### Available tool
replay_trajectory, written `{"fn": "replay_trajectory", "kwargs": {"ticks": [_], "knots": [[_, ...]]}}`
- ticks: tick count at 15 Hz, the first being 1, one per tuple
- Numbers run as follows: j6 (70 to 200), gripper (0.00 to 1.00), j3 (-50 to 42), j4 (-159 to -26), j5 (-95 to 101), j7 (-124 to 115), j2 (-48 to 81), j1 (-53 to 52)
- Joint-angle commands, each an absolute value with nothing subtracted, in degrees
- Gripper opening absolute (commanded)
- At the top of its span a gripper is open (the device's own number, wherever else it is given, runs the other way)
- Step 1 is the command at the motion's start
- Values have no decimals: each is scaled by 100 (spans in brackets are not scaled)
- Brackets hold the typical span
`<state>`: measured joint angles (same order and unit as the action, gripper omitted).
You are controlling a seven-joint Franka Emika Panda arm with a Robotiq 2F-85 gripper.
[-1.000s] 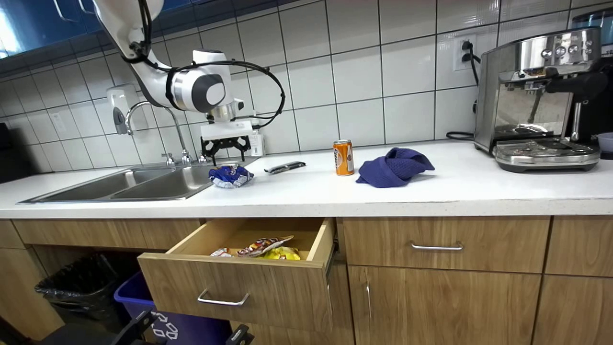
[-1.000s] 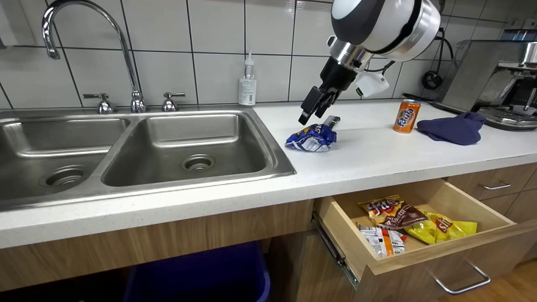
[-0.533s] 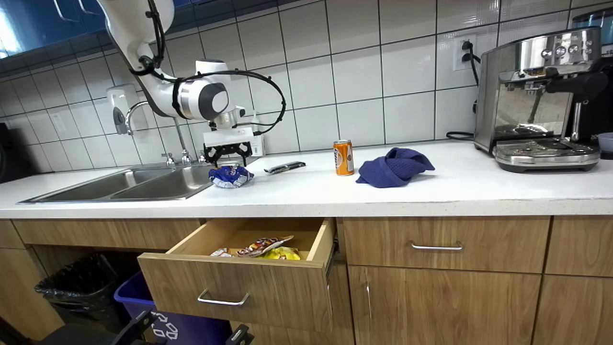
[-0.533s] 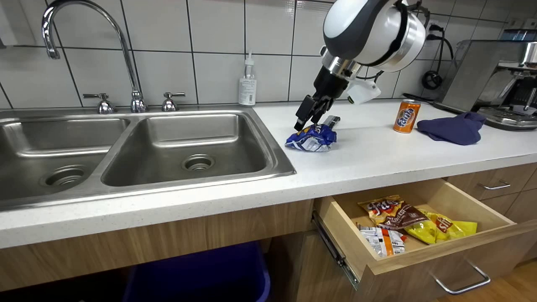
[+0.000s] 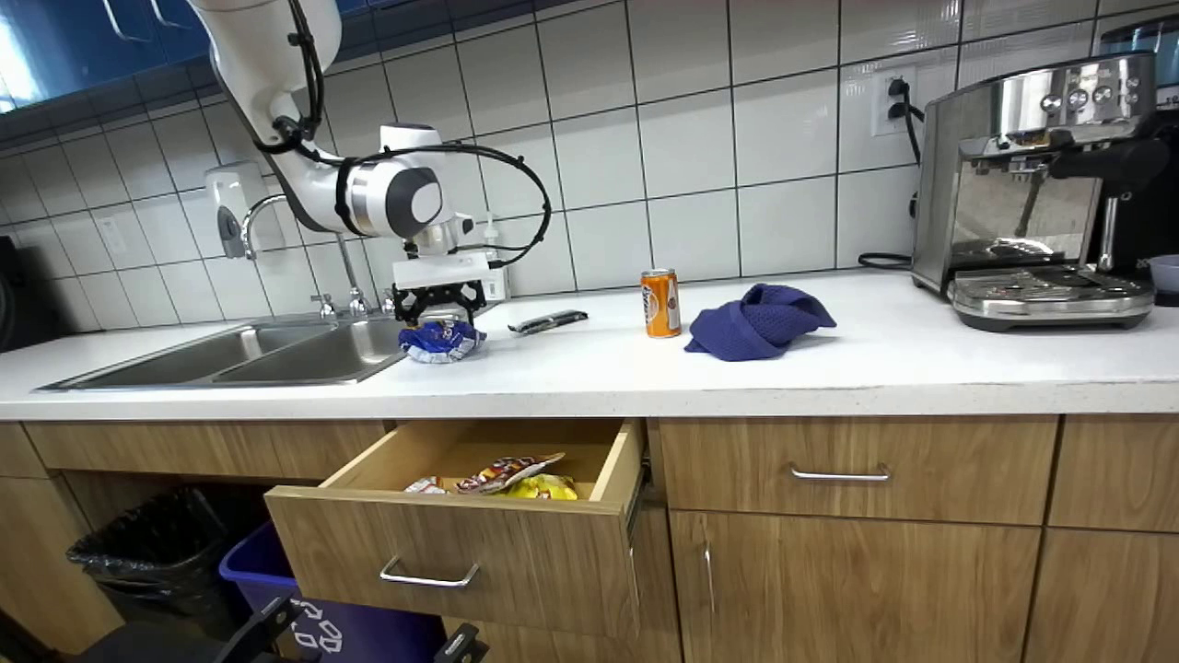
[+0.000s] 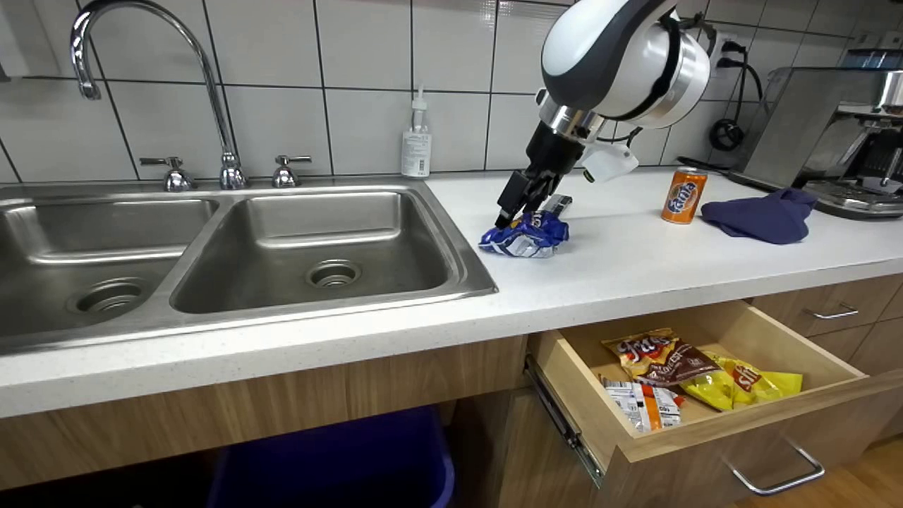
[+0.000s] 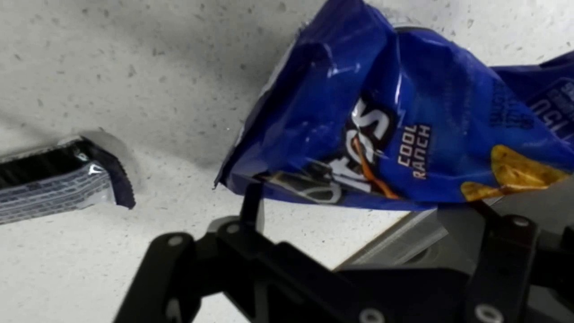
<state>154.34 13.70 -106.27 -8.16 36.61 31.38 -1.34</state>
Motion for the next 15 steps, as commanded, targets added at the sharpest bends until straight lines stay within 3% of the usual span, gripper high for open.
{"fn": "replay_trajectory", "kwargs": {"ticks": [1,15], "knots": [[15207,100,1459,-10647,-636,3560,3053,-18],[15061,100,1502,-11485,-706,3935,2311,252]]}}
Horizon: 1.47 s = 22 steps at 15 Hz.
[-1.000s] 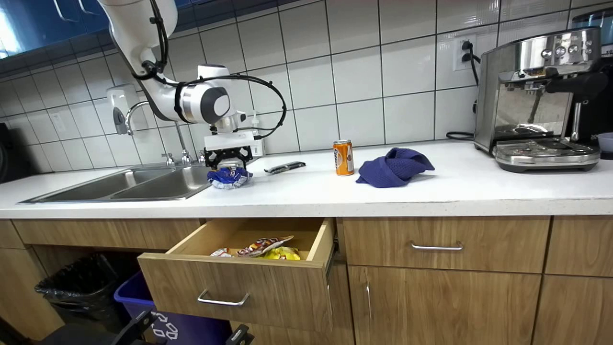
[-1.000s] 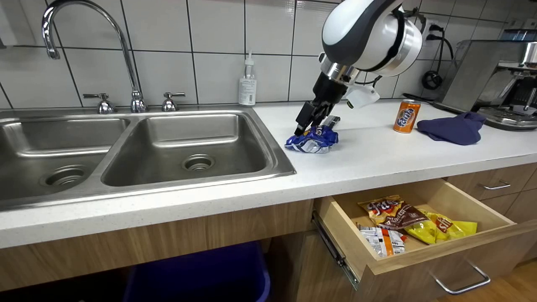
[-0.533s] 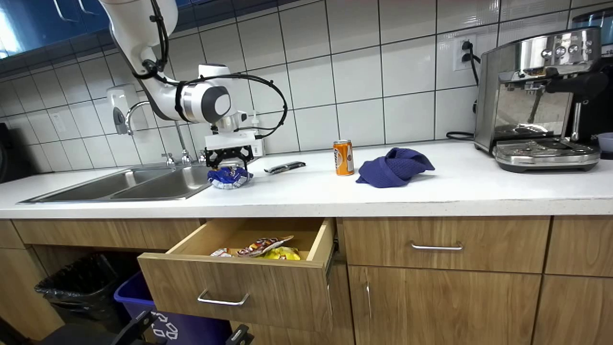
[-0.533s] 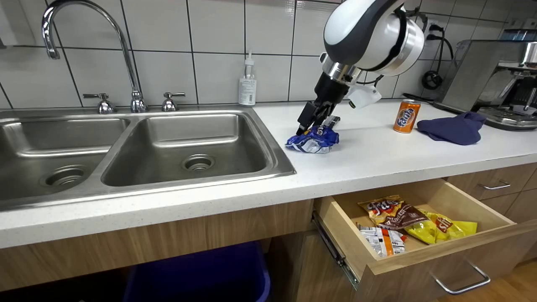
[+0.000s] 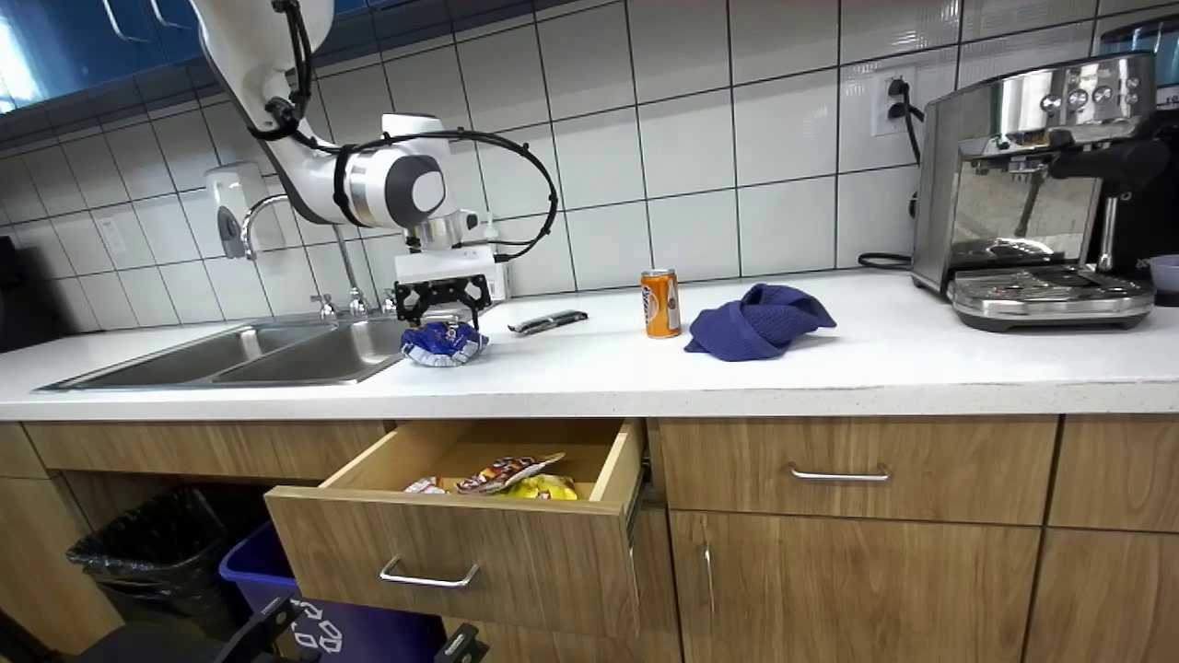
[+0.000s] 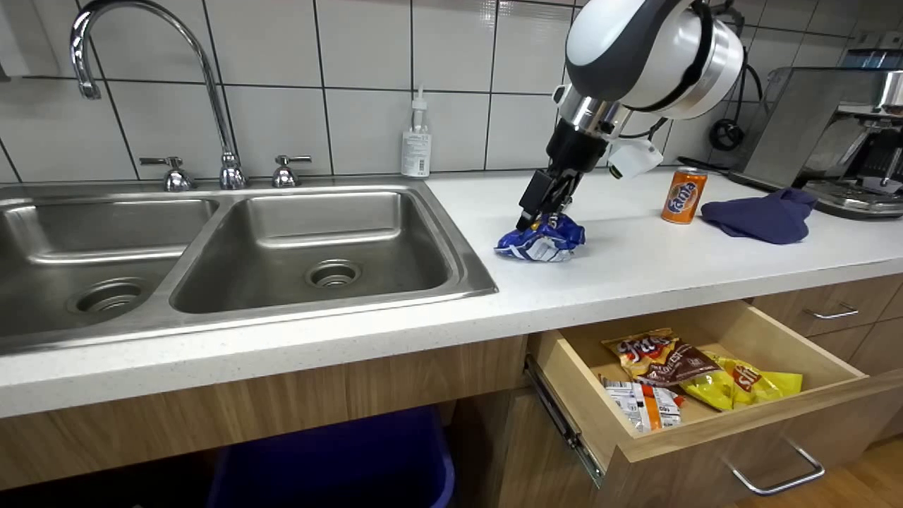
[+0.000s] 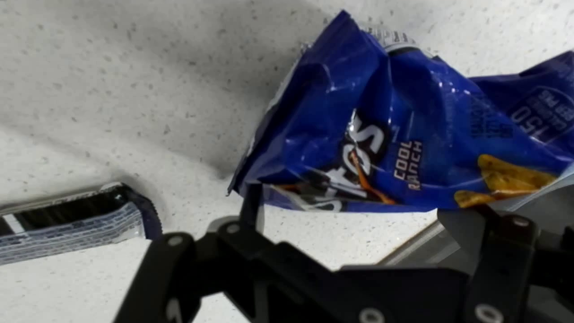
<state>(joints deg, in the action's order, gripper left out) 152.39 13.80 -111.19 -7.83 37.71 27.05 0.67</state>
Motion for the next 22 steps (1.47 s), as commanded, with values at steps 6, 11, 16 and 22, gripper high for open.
{"fn": "replay_trajectory", "kwargs": {"ticks": [6,11,16,22], "knots": [[14986,100,1474,-11909,-752,4128,2006,285],[14896,100,1452,-12264,-788,4293,1757,295],[14793,100,1387,-12652,-850,4470,1386,332],[14677,100,1236,-13060,-918,4563,1031,325]]}}
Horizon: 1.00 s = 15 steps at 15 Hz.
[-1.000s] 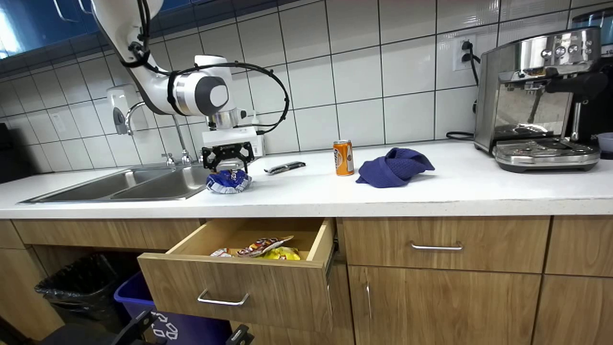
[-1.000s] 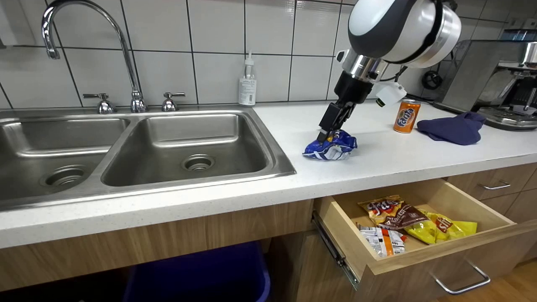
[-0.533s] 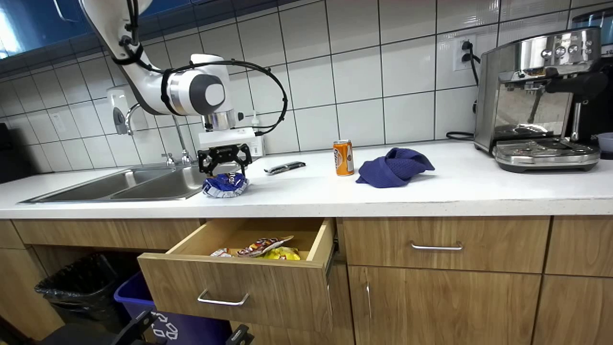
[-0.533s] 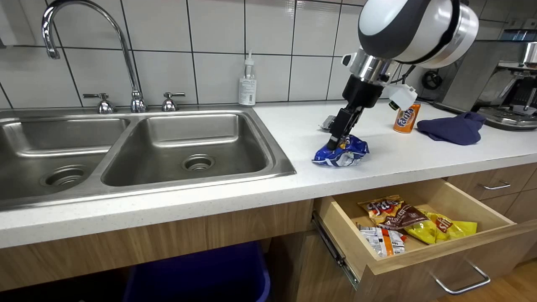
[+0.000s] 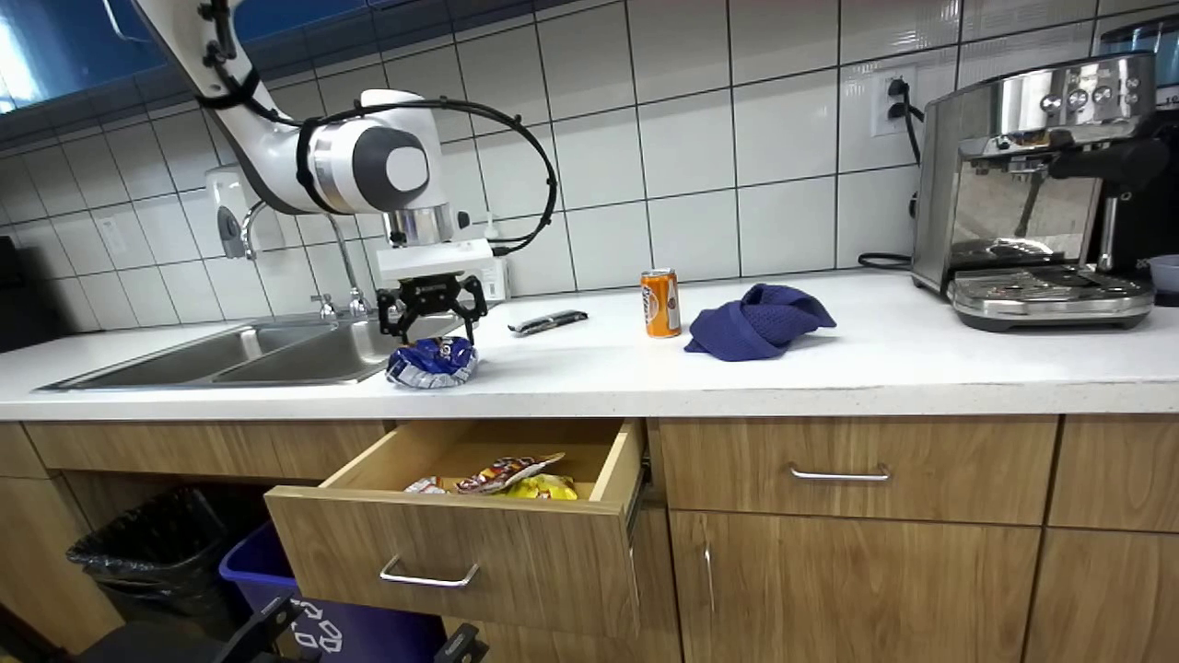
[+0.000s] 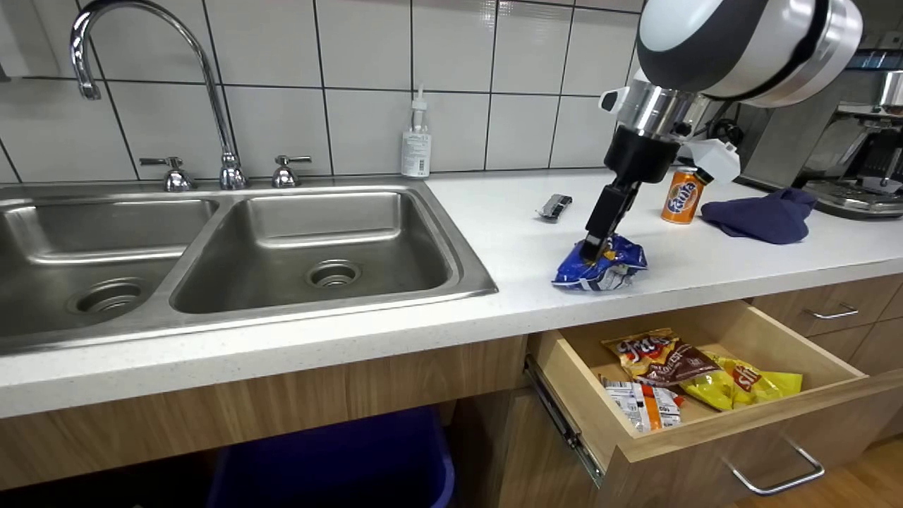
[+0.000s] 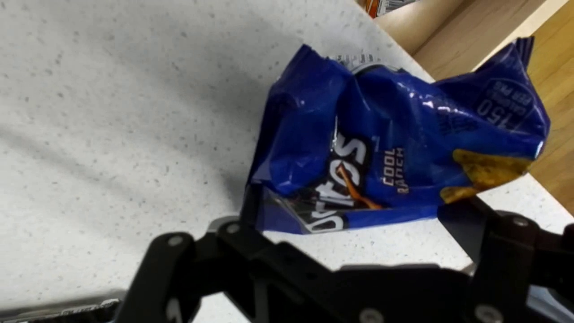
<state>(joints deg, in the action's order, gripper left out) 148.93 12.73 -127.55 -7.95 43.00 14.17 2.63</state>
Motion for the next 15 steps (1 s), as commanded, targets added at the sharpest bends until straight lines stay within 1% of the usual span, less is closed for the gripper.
{"fn": "replay_trajectory", "kwargs": {"ticks": [1,8,15], "knots": [[14649,100,1196,-13116,-904,4568,990,312],[14283,100,985,-13425,-884,4853,667,264],[14360,100,958,-14097,-969,4768,248,44]]}}
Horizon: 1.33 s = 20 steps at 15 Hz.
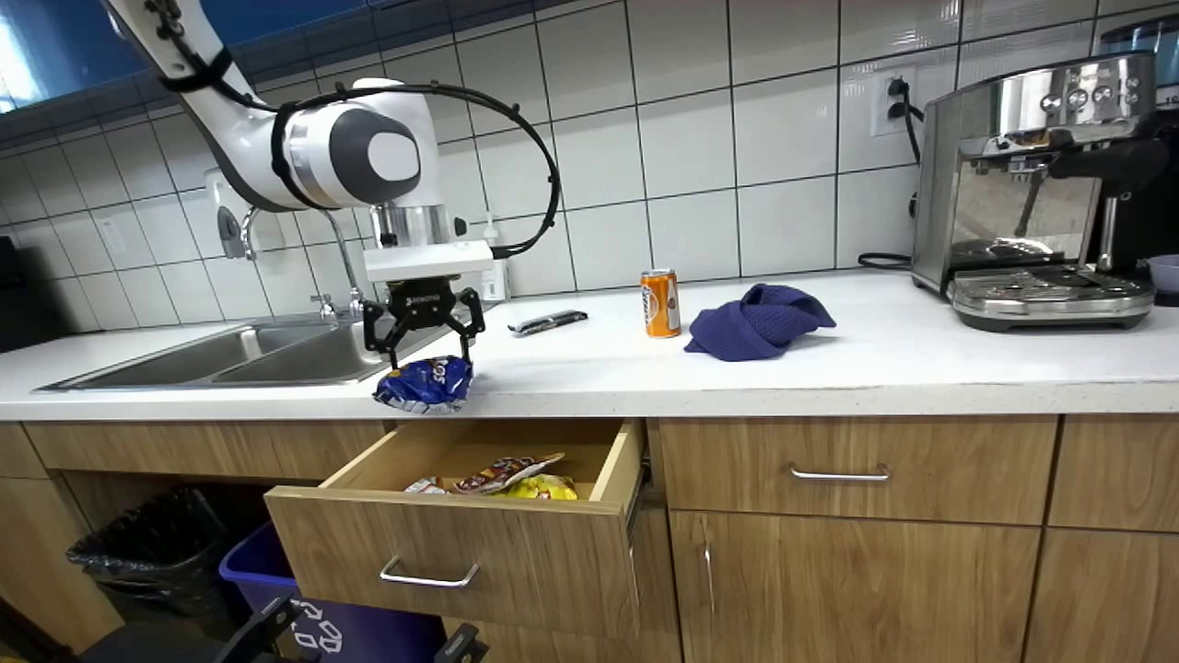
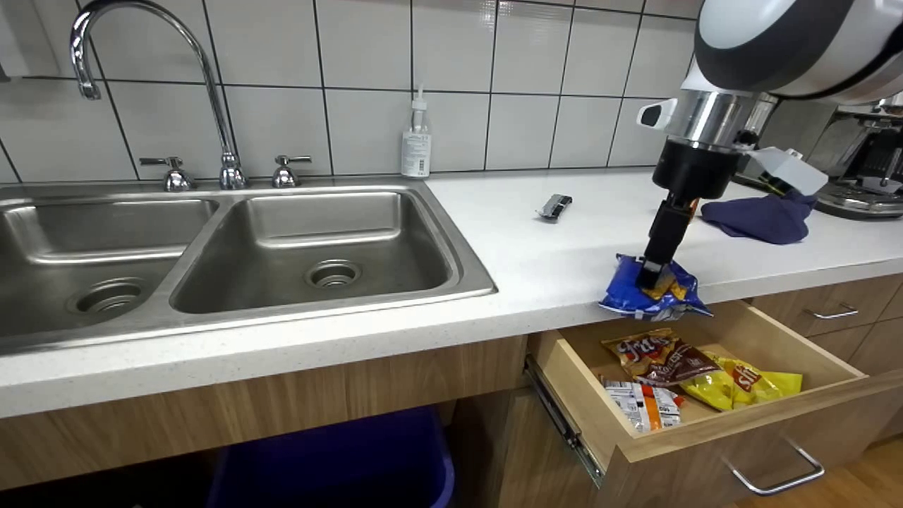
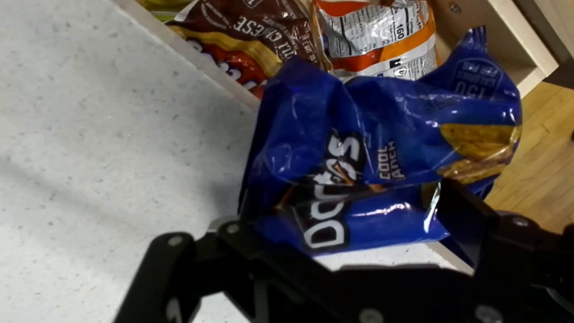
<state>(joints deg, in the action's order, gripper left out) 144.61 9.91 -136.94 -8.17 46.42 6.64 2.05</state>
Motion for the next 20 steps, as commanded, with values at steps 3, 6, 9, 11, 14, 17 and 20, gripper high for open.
{"fn": "replay_trajectory", "kwargs": {"ticks": [3,6,9,11,14,17,20], "knots": [[14326,100,987,-14357,-1048,4754,88,-149],[14347,100,963,-14538,-1124,4723,-38,-331],[14377,100,906,-14603,-1141,4698,-119,-414],[14396,100,876,-14611,-1167,4711,-178,-430],[14422,100,808,-14611,-1157,4690,-229,-422],[14410,100,718,-14626,-1135,4656,-202,-411],[14438,100,655,-14707,-1103,4661,-159,-407]]}}
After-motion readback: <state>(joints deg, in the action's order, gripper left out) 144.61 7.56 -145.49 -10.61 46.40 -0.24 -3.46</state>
